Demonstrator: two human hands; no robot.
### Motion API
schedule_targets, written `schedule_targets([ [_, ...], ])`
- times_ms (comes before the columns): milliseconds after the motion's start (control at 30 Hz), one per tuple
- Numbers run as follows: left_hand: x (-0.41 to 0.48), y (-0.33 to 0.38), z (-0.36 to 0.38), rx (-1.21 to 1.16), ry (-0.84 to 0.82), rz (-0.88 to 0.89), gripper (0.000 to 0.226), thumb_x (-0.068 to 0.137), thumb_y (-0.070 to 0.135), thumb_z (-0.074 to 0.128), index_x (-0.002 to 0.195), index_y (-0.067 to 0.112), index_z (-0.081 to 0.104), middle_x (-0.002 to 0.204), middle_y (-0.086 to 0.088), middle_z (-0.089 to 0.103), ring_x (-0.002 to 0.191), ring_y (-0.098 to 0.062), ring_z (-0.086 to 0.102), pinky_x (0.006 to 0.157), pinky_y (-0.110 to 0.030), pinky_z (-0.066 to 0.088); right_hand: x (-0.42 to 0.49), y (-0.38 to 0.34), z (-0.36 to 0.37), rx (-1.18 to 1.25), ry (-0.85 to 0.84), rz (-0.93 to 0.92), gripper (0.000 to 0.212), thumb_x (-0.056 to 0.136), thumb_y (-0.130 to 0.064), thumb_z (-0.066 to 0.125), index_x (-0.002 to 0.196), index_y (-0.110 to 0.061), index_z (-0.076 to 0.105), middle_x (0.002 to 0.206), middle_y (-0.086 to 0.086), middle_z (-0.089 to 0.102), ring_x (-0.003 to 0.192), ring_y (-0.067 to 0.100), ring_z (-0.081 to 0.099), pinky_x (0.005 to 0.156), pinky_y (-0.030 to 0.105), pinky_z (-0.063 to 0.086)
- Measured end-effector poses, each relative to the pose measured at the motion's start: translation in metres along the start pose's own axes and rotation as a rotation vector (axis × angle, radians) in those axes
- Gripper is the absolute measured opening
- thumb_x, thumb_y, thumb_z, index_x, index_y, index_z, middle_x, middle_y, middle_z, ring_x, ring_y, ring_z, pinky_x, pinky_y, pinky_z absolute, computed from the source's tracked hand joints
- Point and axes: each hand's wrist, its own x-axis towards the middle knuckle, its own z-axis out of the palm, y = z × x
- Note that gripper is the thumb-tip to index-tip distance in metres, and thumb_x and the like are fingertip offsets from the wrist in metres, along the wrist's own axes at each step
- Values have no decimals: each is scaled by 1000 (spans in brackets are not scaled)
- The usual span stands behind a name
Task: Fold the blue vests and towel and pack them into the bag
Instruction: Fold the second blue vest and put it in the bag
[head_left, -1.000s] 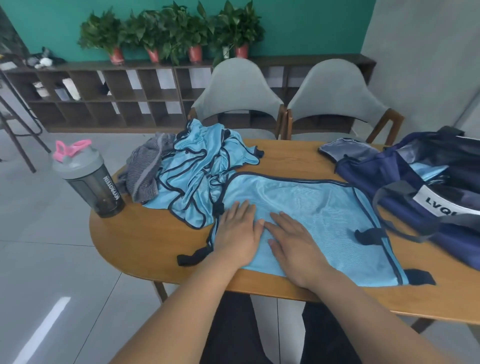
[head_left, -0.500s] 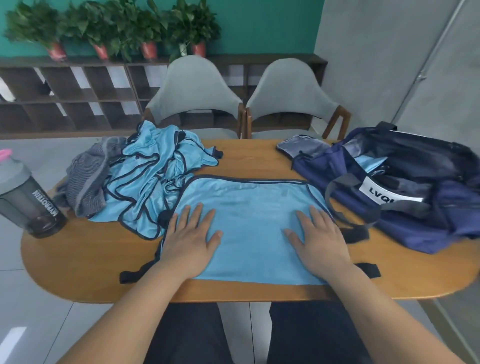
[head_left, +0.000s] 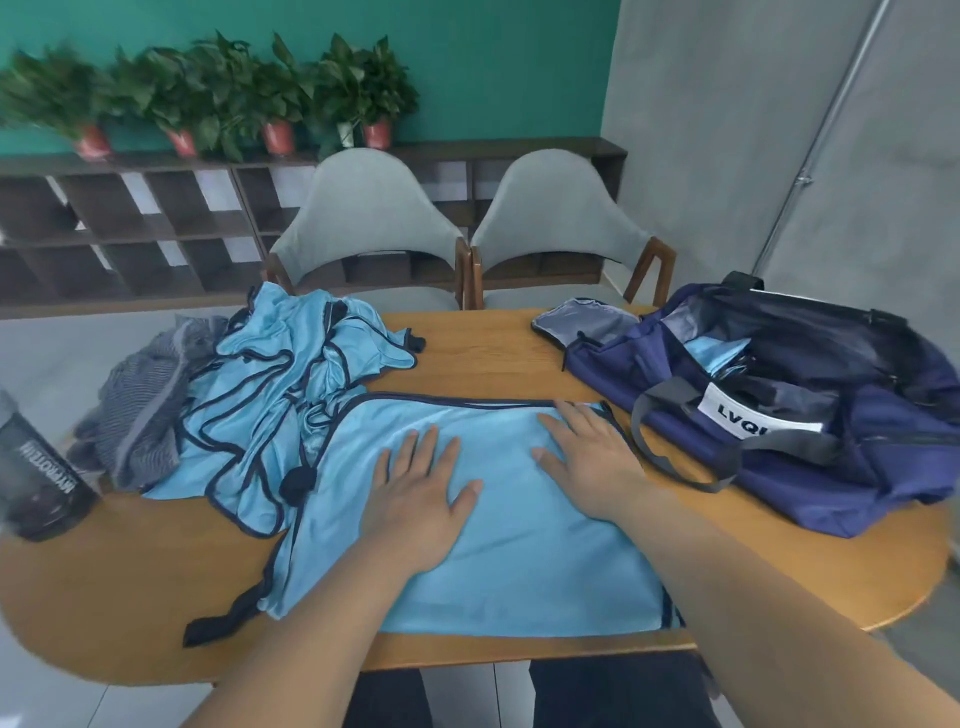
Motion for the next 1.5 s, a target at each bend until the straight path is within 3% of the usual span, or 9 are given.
schedule_targets([
  [167,3,-14,-6,21,-42,22,79,99,76,2,166,37,-11,172,9,-25,157,-17,-30,129,-50,-13,9,26,-1,-90,44,-17,53,111,-37,39,162,-23,31,171,9,21,159,29,14,129,40,16],
  [333,-1,4,-15,-41,46,118,78,102,73,13,168,32,7,176,8,-7,160,-16,-17,130,-43,-8,22,42,-13,-136,33,-2,76,94,2,54,162,-20,31,170,10,19,158,28,15,127,37,25],
  [467,-19,61,-19,-221,31,392,72,105,66,36,166,29,25,175,9,8,161,-13,1,130,-31,1,28,45,-30,-187,0,32,83,86,1,64,160,-17,32,159,13,34,146,32,32,113,35,43],
  [633,-45,106,5,-55,-81,543,77,102,75,24,167,36,10,176,8,-9,160,-17,-18,129,-46,-11,30,47,-37,-150,0,73,66,94,-6,62,155,-18,39,134,9,47,124,31,43,99,40,50],
  [733,-48,105,5,-87,64,591,72,103,71,32,160,28,35,170,4,23,158,-22,12,129,-46,12,28,53,-42,-169,23,73,49,96,-8,59,144,-15,51,128,11,49,121,32,46,98,42,50],
  [800,-52,106,3,-158,176,688,63,102,68,43,146,24,55,144,7,47,135,-18,41,115,-41,36,25,55,-47,-190,20,53,41,96,-10,61,136,-17,58,123,11,50,117,32,50,94,44,52],
  [967,-63,121,8,-119,142,867,64,93,72,56,136,25,62,120,7,54,109,-16,48,94,-34,43,15,56,-58,-173,-7,-1,42,99,-13,59,138,-27,56,122,9,59,110,33,60,85,41,53],
  [1300,-88,146,15,163,368,826,42,94,61,57,118,27,67,106,8,57,95,-17,53,71,-34,47,3,62,-73,138,189,51,33,91,-20,73,124,-17,68,100,4,70,92,25,64,79,38,54],
  [1500,-92,167,13,156,371,715,25,93,52,69,88,27,70,81,7,57,72,-15,55,48,-28,39,2,61,-75,225,210,53,32,92,-20,76,122,-18,66,89,-5,63,82,15,59,72,30,45],
])
